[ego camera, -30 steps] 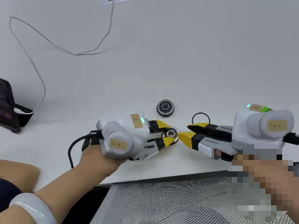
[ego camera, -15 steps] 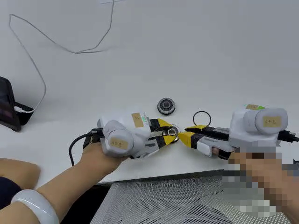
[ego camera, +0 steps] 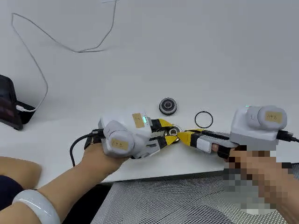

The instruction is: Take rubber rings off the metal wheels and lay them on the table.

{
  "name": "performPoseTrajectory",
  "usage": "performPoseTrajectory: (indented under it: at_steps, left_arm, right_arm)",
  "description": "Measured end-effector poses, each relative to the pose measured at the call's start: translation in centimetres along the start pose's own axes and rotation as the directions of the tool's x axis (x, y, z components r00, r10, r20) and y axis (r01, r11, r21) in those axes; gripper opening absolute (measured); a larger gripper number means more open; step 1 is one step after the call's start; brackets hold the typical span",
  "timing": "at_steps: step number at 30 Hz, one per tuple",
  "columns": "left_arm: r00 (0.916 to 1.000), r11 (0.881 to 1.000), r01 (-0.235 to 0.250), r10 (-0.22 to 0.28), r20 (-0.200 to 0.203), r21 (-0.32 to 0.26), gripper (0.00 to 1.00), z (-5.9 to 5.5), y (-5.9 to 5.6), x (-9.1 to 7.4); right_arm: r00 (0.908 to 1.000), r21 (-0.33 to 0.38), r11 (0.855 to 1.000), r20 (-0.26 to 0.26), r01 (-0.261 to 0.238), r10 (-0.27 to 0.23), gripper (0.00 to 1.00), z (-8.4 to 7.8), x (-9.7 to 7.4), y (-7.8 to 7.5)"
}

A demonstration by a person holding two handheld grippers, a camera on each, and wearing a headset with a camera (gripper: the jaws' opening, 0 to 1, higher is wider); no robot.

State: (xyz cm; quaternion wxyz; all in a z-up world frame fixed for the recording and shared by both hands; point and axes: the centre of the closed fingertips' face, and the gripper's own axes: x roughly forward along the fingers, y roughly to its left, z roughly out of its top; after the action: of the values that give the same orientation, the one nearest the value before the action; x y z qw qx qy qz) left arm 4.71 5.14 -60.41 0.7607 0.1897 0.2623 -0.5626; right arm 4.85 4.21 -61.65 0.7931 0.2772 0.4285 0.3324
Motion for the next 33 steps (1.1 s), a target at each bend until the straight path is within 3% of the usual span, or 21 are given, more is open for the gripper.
performPoseTrajectory:
  at_steps: [7, 11, 20, 27, 33]
  left_arm:
    - [1.0000, 1.000, -0.003, 0.003, 0.004, -0.004, 0.13, 0.00, -0.03, -0.05]
    - [1.0000, 1.000, -0.004, 0.004, 0.006, -0.008, 0.13, -0.08, -0.01, -0.07]
    - [1.0000, 1.000, -0.005, 0.005, 0.004, -0.008, 0.13, -0.15, 0.00, -0.07]
    - [1.0000, 1.000, -0.005, 0.005, 0.007, -0.013, 0.13, -0.21, 0.06, -0.06]
    - [1.0000, 1.000, -0.006, 0.006, 0.007, -0.014, 0.13, -0.24, 0.07, -0.06]
  right_arm:
    - [0.9999, 0.073, 0.997, -0.001, -0.016, 0.016, 0.16, -0.05, 0.27, 0.18]
    - [0.9995, 0.083, 0.996, -0.007, -0.031, 0.031, 0.13, -0.19, 0.07, 0.91]
    - [0.9999, 0.092, 0.996, -0.002, -0.017, 0.017, 0.08, -0.21, -0.14, 0.84]
    - [0.9990, 0.175, 0.984, 0.019, -0.044, 0.041, 0.09, -0.21, -0.03, 0.87]
    - [0.9994, 0.152, 0.988, 0.018, -0.031, 0.028, 0.07, -0.01, -0.29, 0.85]
